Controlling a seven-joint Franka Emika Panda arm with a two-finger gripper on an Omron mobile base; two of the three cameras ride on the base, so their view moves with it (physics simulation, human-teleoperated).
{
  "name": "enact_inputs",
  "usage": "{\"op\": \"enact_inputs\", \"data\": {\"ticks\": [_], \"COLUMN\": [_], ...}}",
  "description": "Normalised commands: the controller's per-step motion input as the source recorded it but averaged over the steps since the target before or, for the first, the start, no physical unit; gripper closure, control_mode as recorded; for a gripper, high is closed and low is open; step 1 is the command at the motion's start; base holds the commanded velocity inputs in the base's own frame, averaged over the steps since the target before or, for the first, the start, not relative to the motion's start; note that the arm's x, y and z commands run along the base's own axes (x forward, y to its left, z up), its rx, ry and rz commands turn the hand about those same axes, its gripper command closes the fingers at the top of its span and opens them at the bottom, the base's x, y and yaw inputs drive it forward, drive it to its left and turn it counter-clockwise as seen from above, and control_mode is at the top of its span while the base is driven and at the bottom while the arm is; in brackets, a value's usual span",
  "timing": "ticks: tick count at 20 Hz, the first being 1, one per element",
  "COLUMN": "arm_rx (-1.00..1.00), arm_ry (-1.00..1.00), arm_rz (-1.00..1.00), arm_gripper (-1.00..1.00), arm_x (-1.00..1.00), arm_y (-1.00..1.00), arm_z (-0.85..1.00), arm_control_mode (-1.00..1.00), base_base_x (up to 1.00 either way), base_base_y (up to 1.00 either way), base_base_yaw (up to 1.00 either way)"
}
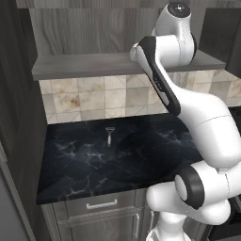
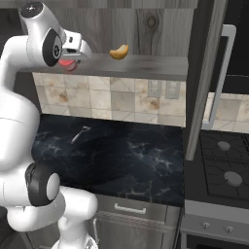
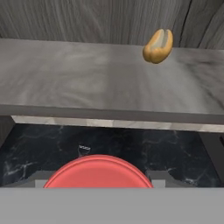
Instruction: Pick the jam and cereal from the counter and place them in the cabinets closest to them.
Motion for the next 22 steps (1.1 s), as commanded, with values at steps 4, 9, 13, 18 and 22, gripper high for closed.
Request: {"op": "enact_inputs", "data": {"ticks": [4,9,13,18,22], "arm_rx": [0.0,0.01,0.02,0.06,0.04], "arm_ry": [0.0,0.0,0.0,0.01,0.0], "arm_rz": [0.0,0.0,0.0,0.0,0.0], "arm_gripper": [1.0,1.0,1.0,1.0,1.0], "arm_x": [0.32,0.32,0.26,0.18,0.1], "arm_y": [0.07,0.06,0.02,0.0,0.0], "arm_z": [0.0,0.0,0.0,0.0,0.0], "arm_control_mode": [-1.0,-1.0,-1.0,-1.0,-1.0], "base_base_x": [0.0,0.0,0.0,0.0,0.0], "base_base_y": [0.0,0.0,0.0,0.0,0.0], "base_base_yaw": [0.0,0.0,0.0,0.0,0.0]}}
